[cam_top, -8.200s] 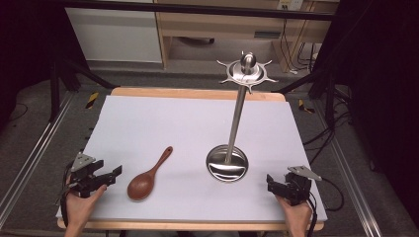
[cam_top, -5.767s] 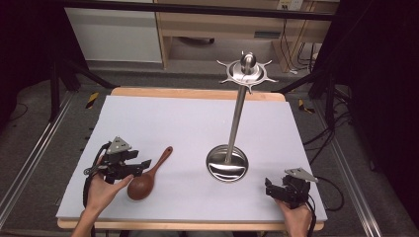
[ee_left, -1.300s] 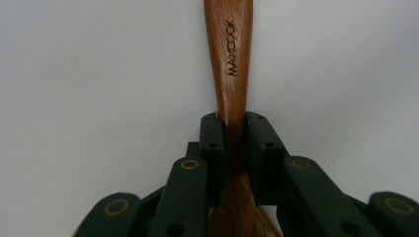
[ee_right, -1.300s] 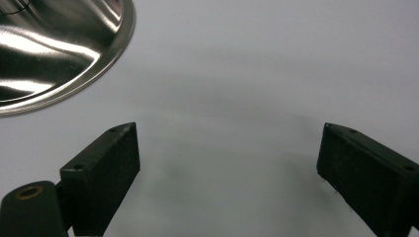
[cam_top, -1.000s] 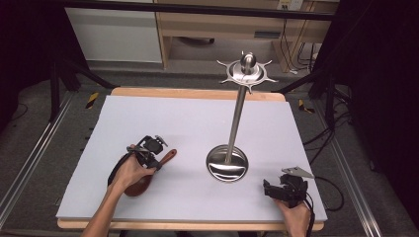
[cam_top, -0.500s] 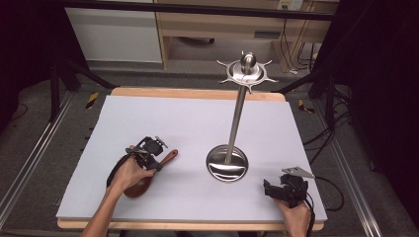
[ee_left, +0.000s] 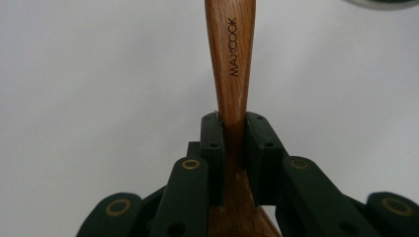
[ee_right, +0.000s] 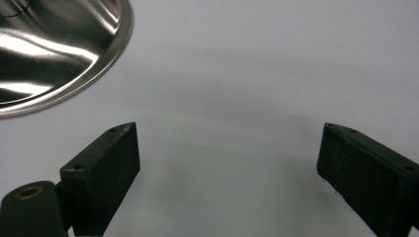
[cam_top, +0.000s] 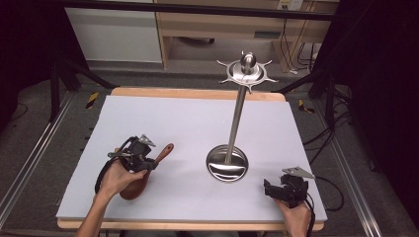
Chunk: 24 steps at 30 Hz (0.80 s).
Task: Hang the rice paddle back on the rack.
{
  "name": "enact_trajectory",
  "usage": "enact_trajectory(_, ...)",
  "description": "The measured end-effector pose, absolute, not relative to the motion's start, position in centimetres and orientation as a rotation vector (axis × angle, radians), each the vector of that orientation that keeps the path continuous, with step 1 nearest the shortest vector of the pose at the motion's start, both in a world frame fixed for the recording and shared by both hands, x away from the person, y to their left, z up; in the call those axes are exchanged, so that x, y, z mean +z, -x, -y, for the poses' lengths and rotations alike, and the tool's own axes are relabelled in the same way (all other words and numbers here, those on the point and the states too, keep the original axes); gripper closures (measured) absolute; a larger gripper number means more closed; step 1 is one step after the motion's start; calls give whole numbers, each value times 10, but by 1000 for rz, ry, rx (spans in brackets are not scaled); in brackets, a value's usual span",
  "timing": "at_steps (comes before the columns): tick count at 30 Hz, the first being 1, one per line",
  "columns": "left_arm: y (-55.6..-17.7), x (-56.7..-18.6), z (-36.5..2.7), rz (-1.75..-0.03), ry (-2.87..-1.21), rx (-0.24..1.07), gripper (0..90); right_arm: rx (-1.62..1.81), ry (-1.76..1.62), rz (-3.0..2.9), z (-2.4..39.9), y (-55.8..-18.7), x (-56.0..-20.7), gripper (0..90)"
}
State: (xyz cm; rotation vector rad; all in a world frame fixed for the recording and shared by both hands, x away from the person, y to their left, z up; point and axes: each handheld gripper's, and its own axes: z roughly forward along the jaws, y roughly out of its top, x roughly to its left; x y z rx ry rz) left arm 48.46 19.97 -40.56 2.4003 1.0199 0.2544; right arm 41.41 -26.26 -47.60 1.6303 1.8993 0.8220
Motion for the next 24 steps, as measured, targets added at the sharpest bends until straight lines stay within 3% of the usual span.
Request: enact_trajectory(24,-437,-375,-223,-913,-1934,464,787,822,-1623,-1894,262,-414,-475,98)
